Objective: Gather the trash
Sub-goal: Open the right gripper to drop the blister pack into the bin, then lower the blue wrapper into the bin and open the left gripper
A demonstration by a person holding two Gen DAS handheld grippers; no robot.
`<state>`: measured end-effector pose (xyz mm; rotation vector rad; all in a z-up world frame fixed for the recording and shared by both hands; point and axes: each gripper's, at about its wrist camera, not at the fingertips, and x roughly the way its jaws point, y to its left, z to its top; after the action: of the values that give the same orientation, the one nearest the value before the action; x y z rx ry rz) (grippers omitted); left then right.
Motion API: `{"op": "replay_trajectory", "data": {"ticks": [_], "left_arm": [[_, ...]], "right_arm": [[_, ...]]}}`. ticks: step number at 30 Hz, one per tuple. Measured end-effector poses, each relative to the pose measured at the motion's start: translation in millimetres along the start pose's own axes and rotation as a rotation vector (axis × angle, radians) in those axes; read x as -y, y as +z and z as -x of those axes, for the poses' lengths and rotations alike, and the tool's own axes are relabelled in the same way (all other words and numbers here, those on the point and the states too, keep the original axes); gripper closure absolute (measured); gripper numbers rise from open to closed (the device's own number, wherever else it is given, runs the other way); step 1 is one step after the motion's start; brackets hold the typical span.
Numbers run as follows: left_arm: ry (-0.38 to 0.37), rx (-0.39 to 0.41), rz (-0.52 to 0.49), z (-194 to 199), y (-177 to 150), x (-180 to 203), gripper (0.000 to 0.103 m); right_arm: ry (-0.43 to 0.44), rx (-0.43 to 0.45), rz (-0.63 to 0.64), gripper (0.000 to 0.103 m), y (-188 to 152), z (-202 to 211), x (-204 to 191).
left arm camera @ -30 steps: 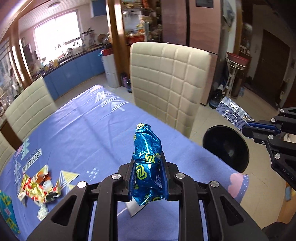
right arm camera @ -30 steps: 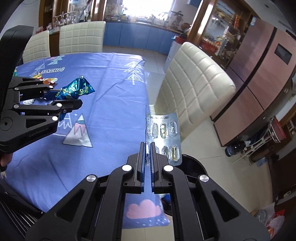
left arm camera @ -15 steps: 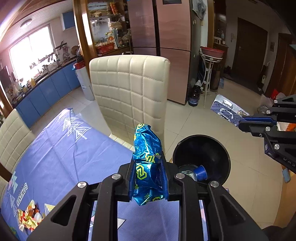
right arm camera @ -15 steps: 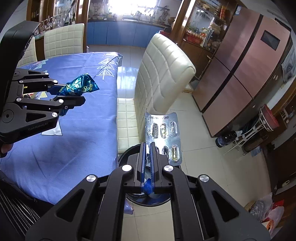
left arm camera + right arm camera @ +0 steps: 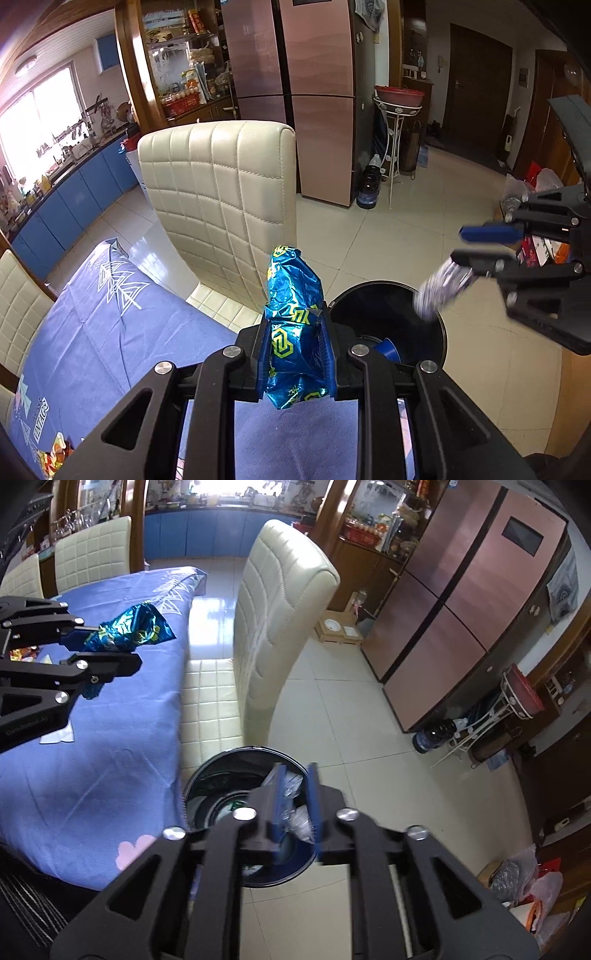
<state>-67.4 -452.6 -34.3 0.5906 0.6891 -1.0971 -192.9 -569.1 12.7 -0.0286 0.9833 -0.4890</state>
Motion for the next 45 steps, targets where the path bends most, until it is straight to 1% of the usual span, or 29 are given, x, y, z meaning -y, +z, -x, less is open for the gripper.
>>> {"op": "replay_trajectory", "data": {"ticks": [1, 2, 3, 6, 8, 18, 26, 29, 30, 32, 33, 35, 36, 40, 45], "left_arm": [[-0.004, -0.001, -0.004, -1, 1, 2, 0.081], [-0.007, -0.002, -0.009, -2, 2, 4, 0.081], [-0.010, -0.002, -0.015, -3, 3, 6, 0.081], [-0.022, -0.006, -0.029, -7, 8, 15, 0.080], [-0.032, -0.004, -0.035, -8, 11, 20, 0.080], [-0.087, 0.000, -0.098, -19, 29, 53, 0.079], [-0.116, 0.044, -0.181, -18, 51, 86, 0.078], [-0.128, 0.028, -0.177, -20, 55, 90, 0.077], [-0.128, 0.025, -0.170, -21, 55, 90, 0.073], [-0.127, 0.017, -0.142, -23, 53, 88, 0.041], [-0.117, 0.034, -0.123, -20, 51, 84, 0.015], [-0.093, 0.101, -0.098, -12, 46, 77, 0.012], [-0.085, 0.107, -0.101, -10, 46, 77, 0.011], [-0.079, 0.080, -0.088, -11, 41, 69, 0.011], [-0.067, 0.075, -0.058, -6, 33, 55, 0.011]], "right_arm": [[-0.029, 0.045, 0.000, 0.010, -3, 4, 1], [-0.044, 0.065, 0.004, 0.006, -5, 6, 2], [-0.047, 0.067, 0.003, 0.004, -6, 6, 4], [-0.073, 0.057, -0.012, 0.004, -9, 1, 11], [-0.076, 0.050, -0.026, 0.003, -12, 0, 15], [-0.101, 0.031, -0.082, 0.003, -38, 12, 34], [-0.139, 0.004, -0.136, 0.003, -60, 19, 48], [-0.146, 0.000, -0.149, 0.003, -66, 22, 51], [-0.147, 0.002, -0.152, 0.003, -68, 23, 51], [-0.150, 0.000, -0.154, 0.003, -70, 25, 51], [-0.152, -0.001, -0.155, 0.003, -69, 25, 50], [-0.149, -0.002, -0.157, 0.004, -69, 25, 50], [-0.148, -0.004, -0.154, 0.004, -68, 25, 49], [-0.141, 0.002, -0.139, 0.004, -64, 24, 45], [-0.128, 0.012, -0.112, 0.004, -55, 26, 35]]}}
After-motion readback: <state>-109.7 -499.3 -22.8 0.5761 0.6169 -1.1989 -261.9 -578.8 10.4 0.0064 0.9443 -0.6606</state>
